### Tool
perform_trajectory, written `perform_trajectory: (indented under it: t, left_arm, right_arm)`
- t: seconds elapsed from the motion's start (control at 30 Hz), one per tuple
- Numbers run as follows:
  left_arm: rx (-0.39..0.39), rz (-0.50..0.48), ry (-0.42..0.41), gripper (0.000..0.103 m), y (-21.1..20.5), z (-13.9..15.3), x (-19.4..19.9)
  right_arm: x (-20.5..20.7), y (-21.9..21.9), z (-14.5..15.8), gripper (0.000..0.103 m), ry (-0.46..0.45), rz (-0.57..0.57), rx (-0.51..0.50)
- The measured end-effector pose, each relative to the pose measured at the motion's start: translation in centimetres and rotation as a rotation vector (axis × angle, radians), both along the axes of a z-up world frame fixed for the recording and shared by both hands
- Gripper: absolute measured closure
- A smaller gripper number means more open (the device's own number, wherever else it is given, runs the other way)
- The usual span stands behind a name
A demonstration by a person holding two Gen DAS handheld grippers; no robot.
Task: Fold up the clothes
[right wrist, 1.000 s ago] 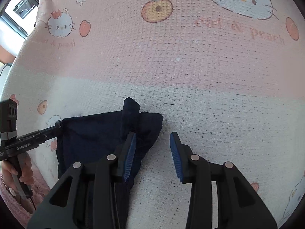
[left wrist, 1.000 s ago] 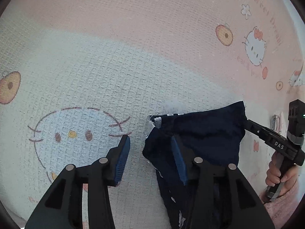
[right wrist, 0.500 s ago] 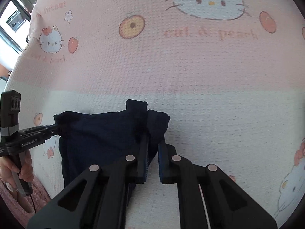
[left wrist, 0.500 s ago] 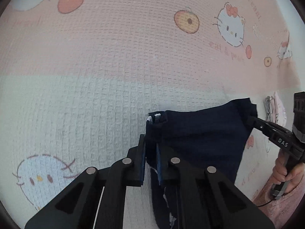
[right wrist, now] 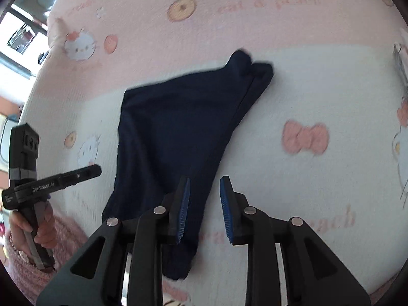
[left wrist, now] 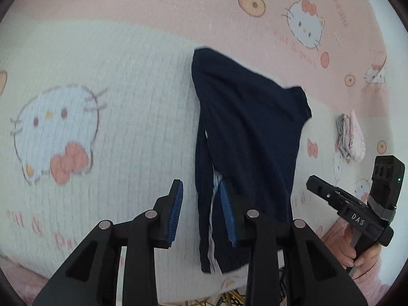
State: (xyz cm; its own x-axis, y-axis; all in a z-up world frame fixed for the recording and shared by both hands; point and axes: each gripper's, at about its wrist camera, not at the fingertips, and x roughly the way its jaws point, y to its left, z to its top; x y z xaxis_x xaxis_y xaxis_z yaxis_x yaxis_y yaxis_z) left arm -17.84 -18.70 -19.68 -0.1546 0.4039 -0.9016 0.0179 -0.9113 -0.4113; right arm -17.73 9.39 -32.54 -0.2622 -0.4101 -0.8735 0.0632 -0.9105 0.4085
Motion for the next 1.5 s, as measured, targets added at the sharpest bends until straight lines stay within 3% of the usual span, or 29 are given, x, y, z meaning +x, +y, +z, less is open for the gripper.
perform_trajectory:
  t: [0.13,0.23,0.27,0.3,0.47,0.57,0.63,0.7,0.8,0.9,1.03,1.13,1.23,1.37,1.5]
  left_arm:
    - [0.084,0.004,-0.028,0.071,0.8,-0.9,4.1]
    - [0.068,-0.011,-0.014,0.072,1.1,-1.8,5.4]
    - [0.056,-0.017,-0.009,0.076,1.2,-2.1,5.8]
    - [0.048,-0.024,0.000,0.088,1.4,-2.2,6.0]
    - [0.039,-0.032,0.149,0.092,1.4,1.3,7.5]
    - [-0.004,-0.002,0.120,0.092,0.6,0.4,7.7]
    - [-0.018,0.008,0.042,0.089,0.6,-1.5,7.4]
    - [-0.036,0.017,0.022,0.087,0.6,-1.9,7.4]
    - [-0.010,0.066,0.021,0.069,-0.5,-1.4,7.6]
    - [0.061,0.123,0.021,0.068,-1.9,-1.0,7.8]
    - [0.129,0.139,-0.024,0.068,-2.1,-2.0,7.7]
    - [0.144,0.147,-0.071,0.069,-1.6,-3.4,8.2]
    - [0.102,0.128,-0.059,0.074,-0.9,-3.1,8.8]
    - [0.042,0.058,-0.020,0.078,0.9,-1.9,9.9]
    - [-0.021,-0.022,0.020,0.079,3.0,-0.7,11.1]
  right_arm:
    - [3.8,-1.9,-0.7,0.079,-0.028,0.042,0.020]
    - [4.8,-2.7,-1.7,0.077,-0.037,0.065,0.051]
    - [4.7,-2.9,-2.2,0.077,-0.039,0.077,0.080]
    - [5.0,-2.4,-2.5,0.077,-0.051,0.090,0.116]
    - [5.6,-2.9,-0.7,0.077,0.018,0.104,0.142]
    - [5.7,-3.1,0.0,0.075,0.055,0.089,0.127]
    - [5.4,-4.8,-1.7,0.075,0.022,0.137,0.223]
    - [5.7,-5.2,-2.0,0.075,0.022,0.164,0.283]
    - [6.3,-5.7,-2.4,0.075,0.022,0.201,0.369]
    - [5.9,-3.7,-2.3,0.075,0.006,0.137,0.286]
    - [4.9,-1.5,-2.8,0.069,-0.091,0.034,-0.042]
    - [4.9,-1.8,-4.3,0.068,-0.162,0.013,-0.183]
    - [5.1,-3.1,-4.7,0.066,-0.129,0.021,-0.169]
    - [5.4,-4.2,-3.9,0.084,-0.083,0.066,-0.078]
    - [6.1,-3.7,-2.4,0.086,-0.049,0.089,0.010]
